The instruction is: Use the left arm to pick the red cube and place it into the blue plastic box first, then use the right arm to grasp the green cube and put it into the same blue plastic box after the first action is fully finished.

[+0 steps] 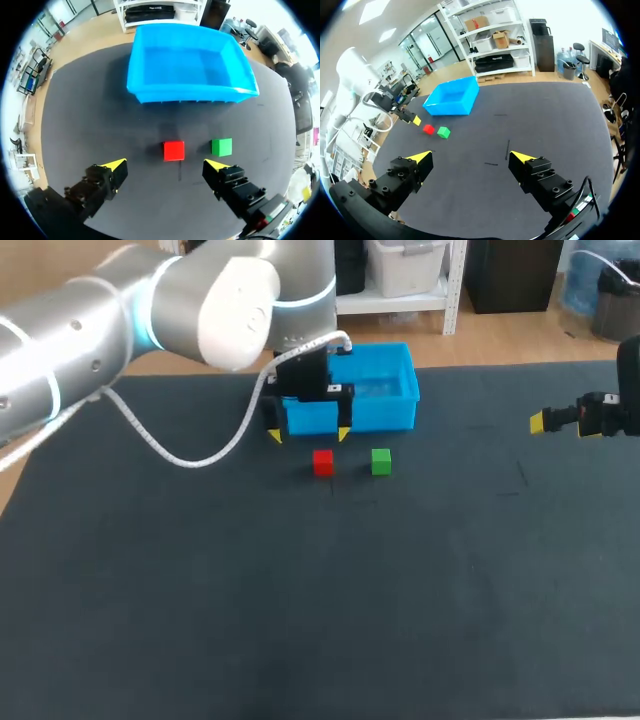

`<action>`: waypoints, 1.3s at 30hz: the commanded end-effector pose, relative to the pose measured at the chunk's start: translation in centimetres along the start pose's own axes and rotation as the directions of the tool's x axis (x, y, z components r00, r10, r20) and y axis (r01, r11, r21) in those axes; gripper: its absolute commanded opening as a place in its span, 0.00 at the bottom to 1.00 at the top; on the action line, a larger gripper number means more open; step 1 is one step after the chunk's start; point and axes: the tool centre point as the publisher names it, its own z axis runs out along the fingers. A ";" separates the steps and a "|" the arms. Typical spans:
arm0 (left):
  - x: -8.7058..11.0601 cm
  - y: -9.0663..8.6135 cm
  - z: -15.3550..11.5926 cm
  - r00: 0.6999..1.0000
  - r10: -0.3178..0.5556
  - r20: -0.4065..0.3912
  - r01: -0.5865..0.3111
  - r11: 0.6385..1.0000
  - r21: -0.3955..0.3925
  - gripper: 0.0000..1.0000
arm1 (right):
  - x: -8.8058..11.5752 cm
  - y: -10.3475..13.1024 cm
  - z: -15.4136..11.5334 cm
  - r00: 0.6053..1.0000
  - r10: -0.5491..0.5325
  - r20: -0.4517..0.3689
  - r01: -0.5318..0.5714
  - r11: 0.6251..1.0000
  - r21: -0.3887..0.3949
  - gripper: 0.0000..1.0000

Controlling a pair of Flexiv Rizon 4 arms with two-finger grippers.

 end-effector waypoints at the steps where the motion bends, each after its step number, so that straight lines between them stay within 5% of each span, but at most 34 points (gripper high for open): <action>1: -0.7 -0.4 1.2 0.999 -0.009 -0.041 0.009 1.000 -0.012 1.00 | 0.0 0.0 0.0 1.000 0.000 -0.001 0.000 1.000 -0.001 1.00; 39: -0.3 -0.3 6.9 0.998 -0.068 -0.012 0.067 0.998 -0.003 1.00 | 0.0 0.0 0.0 1.000 0.000 -0.001 0.000 1.000 -0.001 1.00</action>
